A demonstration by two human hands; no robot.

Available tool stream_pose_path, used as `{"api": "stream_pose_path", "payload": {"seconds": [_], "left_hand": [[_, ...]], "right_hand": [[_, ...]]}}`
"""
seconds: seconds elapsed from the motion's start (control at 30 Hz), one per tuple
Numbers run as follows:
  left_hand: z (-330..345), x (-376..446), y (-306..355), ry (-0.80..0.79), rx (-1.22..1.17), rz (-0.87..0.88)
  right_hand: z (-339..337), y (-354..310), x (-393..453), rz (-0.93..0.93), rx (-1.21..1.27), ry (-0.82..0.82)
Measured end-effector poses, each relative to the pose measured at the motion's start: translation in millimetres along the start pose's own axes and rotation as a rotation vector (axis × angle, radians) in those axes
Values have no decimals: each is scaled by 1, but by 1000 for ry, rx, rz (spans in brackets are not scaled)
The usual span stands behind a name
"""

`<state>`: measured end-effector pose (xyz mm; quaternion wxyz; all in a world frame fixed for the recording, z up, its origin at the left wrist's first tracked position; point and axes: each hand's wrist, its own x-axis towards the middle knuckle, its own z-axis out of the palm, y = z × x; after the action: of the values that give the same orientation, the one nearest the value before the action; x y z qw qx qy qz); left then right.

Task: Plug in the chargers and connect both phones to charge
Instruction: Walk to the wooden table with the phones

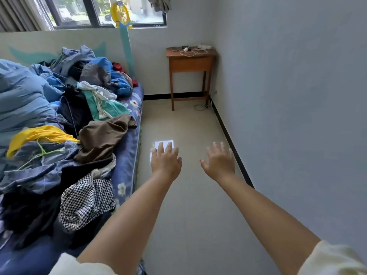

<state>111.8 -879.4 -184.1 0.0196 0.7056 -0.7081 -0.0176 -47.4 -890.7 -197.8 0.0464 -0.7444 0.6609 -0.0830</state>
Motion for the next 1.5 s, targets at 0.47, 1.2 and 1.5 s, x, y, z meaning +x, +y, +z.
{"api": "stream_pose_path", "payload": {"seconds": [0.47,1.2,1.5], "left_hand": [[2,413,-36,-16,100,57],[0,1009,-132,3,24,64],[27,1266,-119,17,4,60]], "right_hand": [[27,32,420,-10,-16,23],[61,20,1014,82,-14,56],[84,71,1268,65,-22,37]]}}
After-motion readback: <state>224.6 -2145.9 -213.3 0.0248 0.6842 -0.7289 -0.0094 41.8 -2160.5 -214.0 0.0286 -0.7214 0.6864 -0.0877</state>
